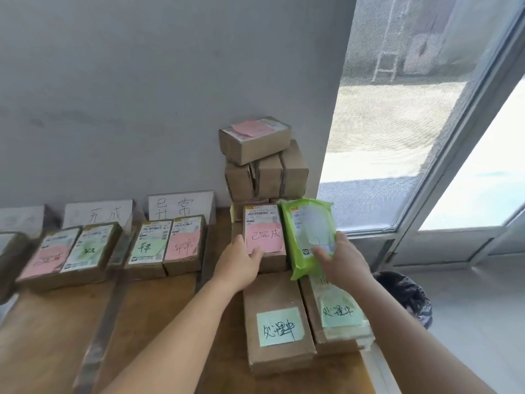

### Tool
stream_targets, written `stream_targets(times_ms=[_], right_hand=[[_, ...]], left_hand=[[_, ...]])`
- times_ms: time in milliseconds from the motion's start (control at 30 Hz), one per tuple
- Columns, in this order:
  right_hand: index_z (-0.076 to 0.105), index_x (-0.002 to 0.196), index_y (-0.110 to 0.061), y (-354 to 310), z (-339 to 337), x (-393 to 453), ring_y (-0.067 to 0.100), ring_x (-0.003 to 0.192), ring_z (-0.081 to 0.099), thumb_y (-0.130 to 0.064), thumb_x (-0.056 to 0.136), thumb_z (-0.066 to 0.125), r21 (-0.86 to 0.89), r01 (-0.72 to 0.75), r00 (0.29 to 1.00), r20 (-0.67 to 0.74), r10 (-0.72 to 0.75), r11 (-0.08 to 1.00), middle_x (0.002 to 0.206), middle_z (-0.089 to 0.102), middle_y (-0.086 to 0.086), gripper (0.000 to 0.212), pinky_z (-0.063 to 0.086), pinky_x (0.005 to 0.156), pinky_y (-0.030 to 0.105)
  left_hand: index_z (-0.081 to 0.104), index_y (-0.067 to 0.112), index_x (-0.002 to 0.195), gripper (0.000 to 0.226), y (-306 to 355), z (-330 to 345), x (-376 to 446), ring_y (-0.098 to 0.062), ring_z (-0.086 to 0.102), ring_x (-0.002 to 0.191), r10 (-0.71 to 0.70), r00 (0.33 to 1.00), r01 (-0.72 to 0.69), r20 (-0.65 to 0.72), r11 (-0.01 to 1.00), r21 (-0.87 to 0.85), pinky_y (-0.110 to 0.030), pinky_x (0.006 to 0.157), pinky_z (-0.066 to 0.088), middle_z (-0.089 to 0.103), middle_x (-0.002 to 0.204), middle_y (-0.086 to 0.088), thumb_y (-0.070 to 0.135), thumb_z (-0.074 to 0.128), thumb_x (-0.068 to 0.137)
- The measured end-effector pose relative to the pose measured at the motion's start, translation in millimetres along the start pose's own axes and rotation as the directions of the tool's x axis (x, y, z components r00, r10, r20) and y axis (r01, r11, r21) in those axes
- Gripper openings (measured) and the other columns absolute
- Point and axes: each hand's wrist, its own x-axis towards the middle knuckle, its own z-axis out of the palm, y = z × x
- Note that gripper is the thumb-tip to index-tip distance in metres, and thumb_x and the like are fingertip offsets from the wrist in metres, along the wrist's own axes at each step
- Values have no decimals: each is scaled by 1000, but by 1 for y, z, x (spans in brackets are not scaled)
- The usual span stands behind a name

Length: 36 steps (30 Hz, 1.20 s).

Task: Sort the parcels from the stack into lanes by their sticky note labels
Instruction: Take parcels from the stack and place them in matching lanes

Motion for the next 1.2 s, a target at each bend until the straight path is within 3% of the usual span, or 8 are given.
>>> stream_targets(times_ms=[133, 267, 433, 600, 733, 933, 1067, 1200], right_hand=[[39, 130, -9, 1, 3, 4, 33, 108, 57, -43, 88, 57, 43, 26, 1000, 14, -26, 999, 121, 60, 13, 57, 46, 88, 41], [42, 126, -11, 4, 5, -1, 31, 102, 59, -43, 87, 59, 72, 80, 997, -10, -79, 994, 114, 63, 9, 53, 47, 82, 39], [43, 122, -19, 11, 4, -12, 26, 91, 61, -41, 82, 64, 158, 110, 994, -42, -105, 981, 98, 65, -1, 50, 49, 79, 41], [31, 143, -21, 13, 7, -30, 23, 92, 62, -42, 81, 68, 224, 163, 983, -122, -138, 961, 107, 66, 0, 75, 47, 76, 36], [29, 145, -27, -2, 4, -50, 19, 92, 62, -41, 81, 70, 263, 247, 962, -184, -203, 933, 113, 66, -1, 76, 46, 77, 34], [31, 143, -33, -48, 10, -87, 18, 97, 61, -38, 81, 71, 287, 399, 909, -247, -336, 871, 118, 62, -4, 74, 45, 71, 31], [28, 143, -33, -82, 35, -113, 24, 109, 55, -38, 82, 70, 288, 430, 897, -242, -369, 856, 126, 56, 1, 74, 46, 79, 36], [25, 143, -35, -116, 67, -147, 21, 112, 50, -40, 82, 68, 262, 429, 894, -260, -365, 865, 122, 52, -2, 76, 40, 79, 34]], left_hand=[[50, 14, 130, 42, -1, 2, 1, -19, 53, 112, -19, 1000, 20, 16, 992, -127, -25, 83, 38, 58, 130, -2, 38, 49, 95], [35, 14, 145, 56, 0, 8, -8, -19, 45, 128, -36, 999, 33, -14, 981, -189, -27, 97, 35, 47, 142, -1, 38, 48, 96], [33, 19, 147, 59, -3, 9, -22, -18, 44, 128, -42, 997, 25, -66, 969, -245, -32, 101, 38, 47, 143, 2, 39, 51, 95], [32, 24, 147, 63, -6, 0, -42, -13, 39, 132, -28, 988, -29, -152, 933, -359, -38, 108, 36, 44, 145, 6, 39, 58, 91], [36, 29, 143, 60, -11, -22, -63, 4, 37, 114, 0, 967, -110, -257, 905, -412, -21, 93, 34, 47, 125, 20, 39, 61, 89], [43, 35, 134, 51, -37, -69, -95, 2, 45, 117, -28, 942, -160, -336, 839, -520, -23, 89, 37, 52, 127, 18, 37, 64, 88], [42, 37, 132, 50, -69, -103, -118, 15, 45, 100, -64, 932, -157, -358, 817, -555, -9, 76, 33, 51, 110, 32, 34, 65, 88], [42, 34, 135, 53, -112, -137, -138, -1, 46, 115, -88, 930, -139, -357, 815, -562, -24, 95, 41, 54, 122, 19, 34, 65, 88]])
